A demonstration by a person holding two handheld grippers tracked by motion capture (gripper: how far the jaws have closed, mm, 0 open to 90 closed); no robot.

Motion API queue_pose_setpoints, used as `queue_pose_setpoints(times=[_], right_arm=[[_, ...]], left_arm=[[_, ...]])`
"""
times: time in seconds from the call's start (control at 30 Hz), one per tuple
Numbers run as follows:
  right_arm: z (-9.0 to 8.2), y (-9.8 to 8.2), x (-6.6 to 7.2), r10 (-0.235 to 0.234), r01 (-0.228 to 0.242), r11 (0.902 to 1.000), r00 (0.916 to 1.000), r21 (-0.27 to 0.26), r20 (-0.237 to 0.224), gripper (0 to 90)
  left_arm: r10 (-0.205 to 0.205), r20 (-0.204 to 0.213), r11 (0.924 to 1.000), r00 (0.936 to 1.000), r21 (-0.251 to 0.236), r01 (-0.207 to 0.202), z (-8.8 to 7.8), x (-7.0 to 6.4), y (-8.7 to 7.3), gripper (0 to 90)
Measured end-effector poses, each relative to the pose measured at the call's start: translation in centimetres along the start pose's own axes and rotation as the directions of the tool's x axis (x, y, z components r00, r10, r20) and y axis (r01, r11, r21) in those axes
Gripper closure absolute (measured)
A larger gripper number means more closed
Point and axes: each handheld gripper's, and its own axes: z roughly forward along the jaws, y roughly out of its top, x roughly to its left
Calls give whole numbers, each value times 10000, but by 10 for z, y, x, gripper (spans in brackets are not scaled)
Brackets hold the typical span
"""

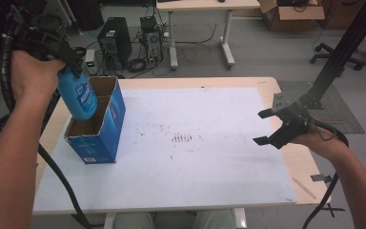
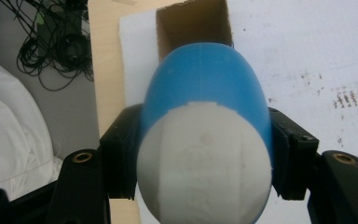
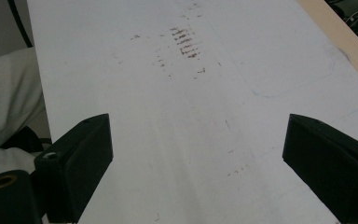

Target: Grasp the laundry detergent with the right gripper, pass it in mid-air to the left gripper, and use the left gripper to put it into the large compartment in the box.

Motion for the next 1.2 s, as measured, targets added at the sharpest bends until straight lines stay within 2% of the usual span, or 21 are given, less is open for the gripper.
queue_pose_setpoints(times=[0.27, 0.3, 0.43, 0.47, 0.63, 0.7, 0.73, 0.87, 1.2], right_arm=[[3, -3, -1, 78, -78, 9999, 10000, 142, -45, 81], [4, -4, -2, 97, -96, 9998, 9999, 197, -40, 81], [4, -4, -2, 134, -134, 9997, 9999, 202, -36, 81], [4, -4, -2, 132, -131, 9997, 9999, 190, -43, 82], [5, -6, -2, 194, -193, 9996, 9998, 223, -42, 82], [7, -7, -2, 239, -237, 9994, 9997, 271, -75, 83], [7, -7, -2, 239, -237, 9994, 9997, 271, -75, 83], [11, -9, -2, 304, -300, 9989, 9995, 371, -104, 83], [15, -9, -1, 337, -331, 9987, 9993, 390, -132, 86]], left_arm=[[34, 19, 9999, 10000, 97, -35, 30, -5, -4, 381], [39, 26, 9999, 10000, 155, -39, 38, -6, -5, 381], [31, 7, 9996, 10000, 271, -31, 49, -7, -8, 381], [27, -19, 9996, 10000, 279, -26, 58, -8, -11, 381], [17, 43, 9996, 10000, 293, -18, 74, -7, -17, 381], [121, 28, 9995, 9999, 285, -122, 87, -8, -22, 381], [121, 28, 9995, 9999, 285, -122, 87, -8, -22, 381], [158, 136, 9993, 9998, 325, -162, 107, -9, -30, 381], [188, 269, 9989, 9995, 435, -200, 129, -12, -35, 381]])
